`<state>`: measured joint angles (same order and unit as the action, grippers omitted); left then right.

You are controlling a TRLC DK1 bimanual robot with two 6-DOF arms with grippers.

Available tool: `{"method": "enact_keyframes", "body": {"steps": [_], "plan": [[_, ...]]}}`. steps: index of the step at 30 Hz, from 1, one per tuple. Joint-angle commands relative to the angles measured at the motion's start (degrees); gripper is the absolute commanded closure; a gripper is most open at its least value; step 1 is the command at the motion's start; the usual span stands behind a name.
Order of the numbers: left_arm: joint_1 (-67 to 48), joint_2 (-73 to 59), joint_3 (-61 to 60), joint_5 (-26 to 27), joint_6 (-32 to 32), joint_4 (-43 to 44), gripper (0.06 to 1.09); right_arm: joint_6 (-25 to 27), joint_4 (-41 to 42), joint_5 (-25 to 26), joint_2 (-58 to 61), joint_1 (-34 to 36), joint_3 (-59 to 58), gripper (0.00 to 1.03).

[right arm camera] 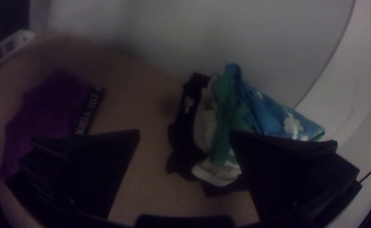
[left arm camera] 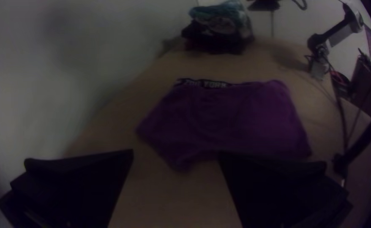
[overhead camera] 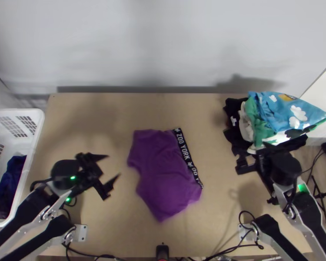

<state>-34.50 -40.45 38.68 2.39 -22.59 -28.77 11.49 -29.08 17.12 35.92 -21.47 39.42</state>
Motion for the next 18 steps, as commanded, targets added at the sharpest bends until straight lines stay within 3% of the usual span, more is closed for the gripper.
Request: {"method": "enact_keyframes", "body": {"steps": [1, 3, 7, 13, 18], "plan": [[-13.57, -9.65, 12.74, 6.31, -1.49, -13.5, 0.11, 3.72, -16.36, -1.48, 2.66, -11.31, 7.69, 0.04], [-17.53, -10.88, 13.44, 6.84, -2.02, -14.91, 0.11, 7.32, -20.23, -1.13, 2.4, -17.02, 7.51, 0.03], [-21.66, -15.19, 15.46, 7.19, -5.27, -15.08, 0.11, 12.16, -25.5, -1.22, 3.1, -21.15, 7.95, 0.04], [-25.79, -25.38, 21.35, 9.91, -7.82, -16.14, 0.11, 15.58, -29.1, -1.39, 3.45, -25.72, 7.51, 0.05], [-26.06, -33.12, 24.69, 10.18, -7.65, -16.4, 0.11, 15.76, -26.29, -1.48, 3.72, -31.88, 4.44, 0.05]]}}
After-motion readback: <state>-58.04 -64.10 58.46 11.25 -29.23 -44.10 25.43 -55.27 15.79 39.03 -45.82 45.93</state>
